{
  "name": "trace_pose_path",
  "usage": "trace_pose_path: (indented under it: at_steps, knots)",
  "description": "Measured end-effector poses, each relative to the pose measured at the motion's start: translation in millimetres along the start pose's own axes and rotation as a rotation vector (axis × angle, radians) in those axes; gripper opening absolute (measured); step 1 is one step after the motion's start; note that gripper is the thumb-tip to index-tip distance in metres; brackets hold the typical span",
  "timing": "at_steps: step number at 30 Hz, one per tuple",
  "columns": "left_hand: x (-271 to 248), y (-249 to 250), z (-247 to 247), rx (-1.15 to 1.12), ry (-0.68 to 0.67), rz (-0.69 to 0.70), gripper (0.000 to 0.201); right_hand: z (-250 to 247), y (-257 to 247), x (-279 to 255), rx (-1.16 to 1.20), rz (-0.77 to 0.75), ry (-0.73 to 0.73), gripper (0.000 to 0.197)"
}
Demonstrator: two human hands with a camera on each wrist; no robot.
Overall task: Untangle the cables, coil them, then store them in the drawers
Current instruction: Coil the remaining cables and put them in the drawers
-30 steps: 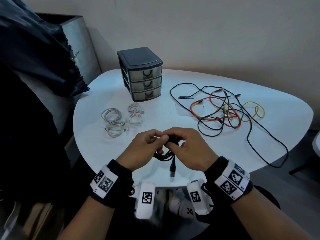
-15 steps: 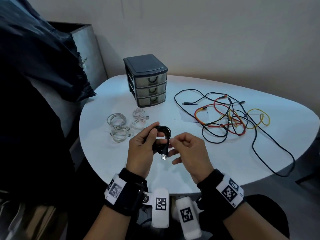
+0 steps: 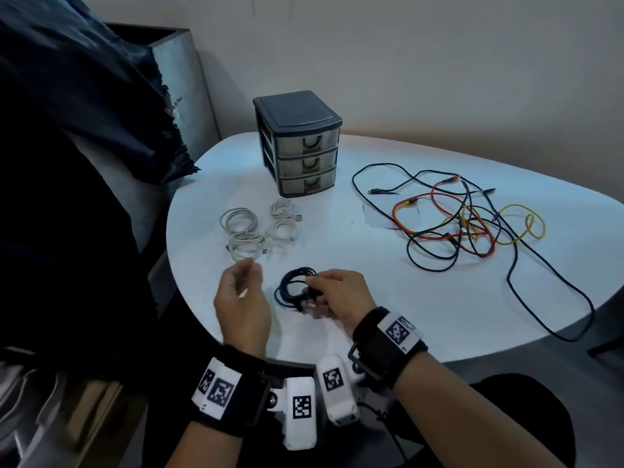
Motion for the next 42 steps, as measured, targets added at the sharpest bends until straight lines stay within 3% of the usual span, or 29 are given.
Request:
trace_pose_path:
  at_steps: [3, 6, 8, 10, 12, 16, 18, 20, 22, 27, 31, 33, 36, 39, 42]
  knots:
    - [5, 17, -14, -0.033, 0.083, 0.125, 0.018, 0, -7, 5, 0.031, 0.007, -0.009, 0.025]
    - [5, 30, -8, -0.051, 0.083, 0.145, 0.016, -18, -17, 4, -0.042, -0.027, 0.036, 0.021]
    - [0, 28, 10, -0.054, -0.041, 0.044, 0.016, -34, -16, 0, -0.095, -0.031, 0.063, 0.017]
    - [-14, 18, 36, 0.038, -0.292, -0.069, 0.022, -48, -11, -5, -0.122, -0.028, 0.072, 0.016]
    - [-30, 7, 51, 0.166, -0.451, -0.089, 0.021, -61, -6, -9, -0.152, -0.040, 0.095, 0.014]
    - [-26, -4, 38, 0.320, -0.347, -0.018, 0.012, -76, -2, -8, -0.208, -0.097, 0.131, 0.012]
    - [-6, -1, 22, 0.416, -0.258, 0.038, 0.008, -72, -6, -6, -0.248, -0.137, 0.122, 0.009]
    - [18, -1, 12, 0.625, -0.272, 0.034, 0.021, -60, -17, -4, -0.315, -0.214, 0.113, 0.008]
    - [35, -6, 15, 0.826, -0.406, -0.016, 0.033, -38, -29, -1, -0.470, -0.314, 0.104, 0.007]
    - [37, -7, 39, 1.101, -0.659, 0.035, 0.012, 16, -37, 12, -0.812, -0.370, 0.068, 0.030]
    - [36, 3, 39, 0.823, -0.603, 0.119, 0.012, 16, -42, 11, -0.738, -0.380, 0.060, 0.025]
    - [33, 4, 34, 0.537, -0.538, 0.013, 0.011, -1, -44, 4, -0.440, -0.291, 0.038, 0.028]
    - [20, 5, 33, 0.203, -0.437, -0.190, 0.012, -19, -33, -15, 0.065, -0.066, -0.142, 0.038]
    - [9, 10, 41, 0.068, -0.383, -0.258, 0.015, -20, -27, -39, 0.102, -0.095, -0.246, 0.032]
    - [-3, 13, 52, 0.003, -0.404, -0.314, 0.012, -20, -24, -48, 0.030, -0.205, -0.150, 0.016]
Point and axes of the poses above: each hand's wrist, its own x-axis towards the middle knuckle, its own z-axis out of the palm, y = z × x, the point moved 8 cm from there along x, towards the middle knuckle, and after that the axes turned 8 degrees about z, right-handed, at the moved point
